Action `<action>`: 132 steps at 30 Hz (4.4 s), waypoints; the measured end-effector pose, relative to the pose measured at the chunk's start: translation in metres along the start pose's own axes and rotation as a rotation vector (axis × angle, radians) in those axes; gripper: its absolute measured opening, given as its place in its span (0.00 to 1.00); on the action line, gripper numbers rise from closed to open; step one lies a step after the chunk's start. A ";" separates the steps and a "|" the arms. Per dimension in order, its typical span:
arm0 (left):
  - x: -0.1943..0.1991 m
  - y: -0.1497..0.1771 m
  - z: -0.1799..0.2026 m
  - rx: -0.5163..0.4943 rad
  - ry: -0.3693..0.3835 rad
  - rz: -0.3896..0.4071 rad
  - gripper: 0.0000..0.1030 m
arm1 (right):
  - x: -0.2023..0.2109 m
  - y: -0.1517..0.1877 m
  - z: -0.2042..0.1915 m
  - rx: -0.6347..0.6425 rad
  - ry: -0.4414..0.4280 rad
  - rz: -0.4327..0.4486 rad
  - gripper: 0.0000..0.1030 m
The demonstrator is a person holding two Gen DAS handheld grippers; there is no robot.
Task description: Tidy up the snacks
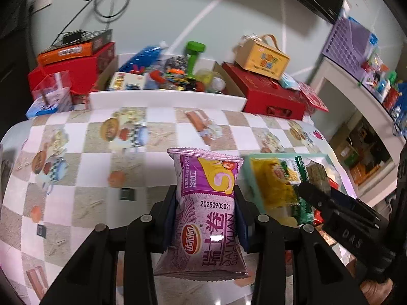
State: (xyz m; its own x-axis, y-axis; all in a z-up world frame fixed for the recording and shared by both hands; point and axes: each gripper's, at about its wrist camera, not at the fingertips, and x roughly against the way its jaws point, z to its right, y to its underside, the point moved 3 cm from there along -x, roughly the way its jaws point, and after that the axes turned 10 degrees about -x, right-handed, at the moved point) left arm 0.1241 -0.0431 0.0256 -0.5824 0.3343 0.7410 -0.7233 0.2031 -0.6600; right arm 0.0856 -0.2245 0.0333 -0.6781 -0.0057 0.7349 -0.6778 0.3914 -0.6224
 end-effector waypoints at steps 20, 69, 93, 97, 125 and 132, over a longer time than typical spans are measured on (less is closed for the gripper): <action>-0.065 -0.007 0.155 -0.280 0.165 -0.130 0.41 | 0.013 -0.020 0.136 -0.253 0.142 0.023 0.56; -0.085 -0.003 0.180 -0.353 0.087 -0.203 0.65 | -0.015 -0.008 0.134 -0.230 0.093 -0.103 0.70; -0.047 -0.020 0.142 -0.254 -0.052 -0.088 0.74 | 0.010 -0.019 0.137 -0.252 0.077 -0.037 0.71; -0.047 -0.019 0.120 -0.179 -0.094 -0.082 0.74 | 0.007 -0.017 0.133 -0.237 0.075 -0.048 0.72; -0.026 0.024 0.046 -0.030 -0.245 -0.040 1.00 | -0.015 -0.002 0.083 -0.140 0.059 -0.092 1.00; -0.010 0.049 0.035 -0.007 -0.338 -0.052 1.00 | -0.010 0.007 0.056 -0.078 0.050 -0.090 1.00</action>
State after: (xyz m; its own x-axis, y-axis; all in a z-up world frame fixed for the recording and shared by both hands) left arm 0.0819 -0.0690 -0.0098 -0.6353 -0.0008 0.7723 -0.7537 0.2183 -0.6199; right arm 0.0715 -0.2735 0.0062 -0.5988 0.0011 0.8009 -0.7102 0.4616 -0.5316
